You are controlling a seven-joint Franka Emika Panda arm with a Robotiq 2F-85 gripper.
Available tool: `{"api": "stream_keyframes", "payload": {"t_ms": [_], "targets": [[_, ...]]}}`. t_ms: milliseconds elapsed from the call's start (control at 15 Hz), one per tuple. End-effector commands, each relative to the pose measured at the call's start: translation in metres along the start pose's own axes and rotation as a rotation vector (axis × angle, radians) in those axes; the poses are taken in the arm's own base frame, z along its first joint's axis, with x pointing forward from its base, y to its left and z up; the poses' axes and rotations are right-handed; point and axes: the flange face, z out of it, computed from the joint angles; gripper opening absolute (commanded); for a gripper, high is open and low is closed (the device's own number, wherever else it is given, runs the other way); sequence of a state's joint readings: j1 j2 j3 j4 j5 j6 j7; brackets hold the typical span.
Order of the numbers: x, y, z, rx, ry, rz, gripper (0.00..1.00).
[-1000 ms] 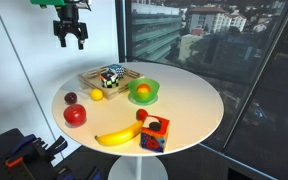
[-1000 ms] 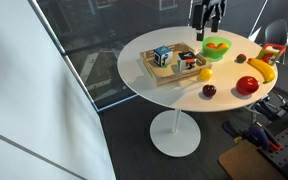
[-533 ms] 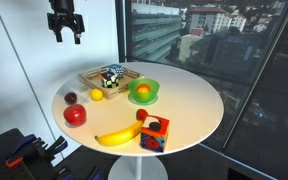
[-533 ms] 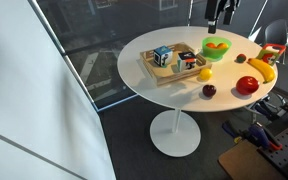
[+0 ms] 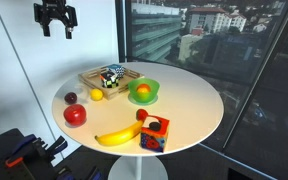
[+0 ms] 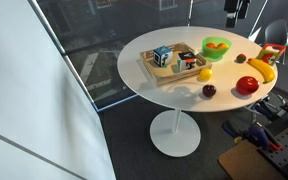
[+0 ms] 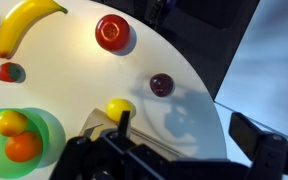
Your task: Pick up the block with a zebra image and put it in the wooden tray
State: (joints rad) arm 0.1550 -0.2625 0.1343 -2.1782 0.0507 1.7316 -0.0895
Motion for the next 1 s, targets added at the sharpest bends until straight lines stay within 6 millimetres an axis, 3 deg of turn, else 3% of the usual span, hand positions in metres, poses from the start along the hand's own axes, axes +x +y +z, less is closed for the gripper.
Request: {"api": "stream_keyframes", "payload": {"t_ms": [0, 400, 467, 933], "targets": [[-0.018, 0.001, -0.017, -0.002, 0.009, 0.004, 1.0], [-0.03, 0.0, -0.038, -0.029, 0.107, 0.072, 1.0], [-0.021, -0.003, -0.033, -0.015, 0.07, 0.037, 1.0], [-0.02, -0.003, -0.031, -0.015, 0.065, 0.038, 1.0]]}}
